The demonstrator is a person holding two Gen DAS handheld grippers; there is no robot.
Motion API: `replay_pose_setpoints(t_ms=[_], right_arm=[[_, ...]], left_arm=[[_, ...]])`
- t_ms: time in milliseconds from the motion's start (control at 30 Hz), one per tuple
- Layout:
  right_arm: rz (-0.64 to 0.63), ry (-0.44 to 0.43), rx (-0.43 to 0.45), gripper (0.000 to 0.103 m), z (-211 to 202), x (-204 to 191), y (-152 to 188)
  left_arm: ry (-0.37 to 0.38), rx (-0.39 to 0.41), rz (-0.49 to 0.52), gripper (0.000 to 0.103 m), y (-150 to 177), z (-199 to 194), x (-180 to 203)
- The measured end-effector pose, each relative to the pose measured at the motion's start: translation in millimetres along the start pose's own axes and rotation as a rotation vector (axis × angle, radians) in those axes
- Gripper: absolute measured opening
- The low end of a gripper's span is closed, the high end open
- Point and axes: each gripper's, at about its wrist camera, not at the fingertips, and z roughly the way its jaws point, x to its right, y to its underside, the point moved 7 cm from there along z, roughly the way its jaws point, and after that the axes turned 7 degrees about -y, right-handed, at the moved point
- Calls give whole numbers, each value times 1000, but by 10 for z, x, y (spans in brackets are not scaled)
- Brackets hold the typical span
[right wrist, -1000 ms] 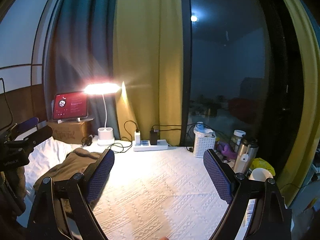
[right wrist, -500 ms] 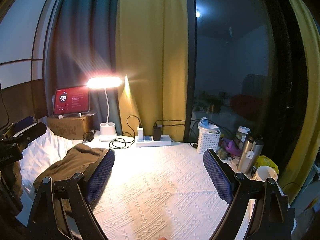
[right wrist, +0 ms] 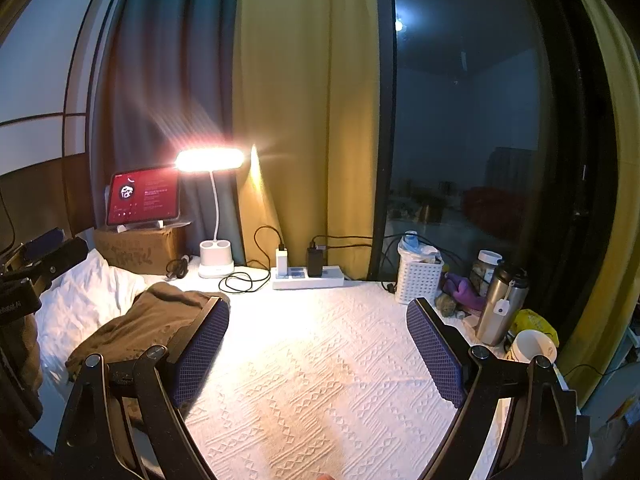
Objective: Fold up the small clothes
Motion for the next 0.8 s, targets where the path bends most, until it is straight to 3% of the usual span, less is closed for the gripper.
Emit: replay_pose_setpoints(t_ms=[800], right_arm=[[-3, -3, -6, 92, 19, -8, 13]], left_arm=[[-3, 2, 2, 103, 8, -17, 0]])
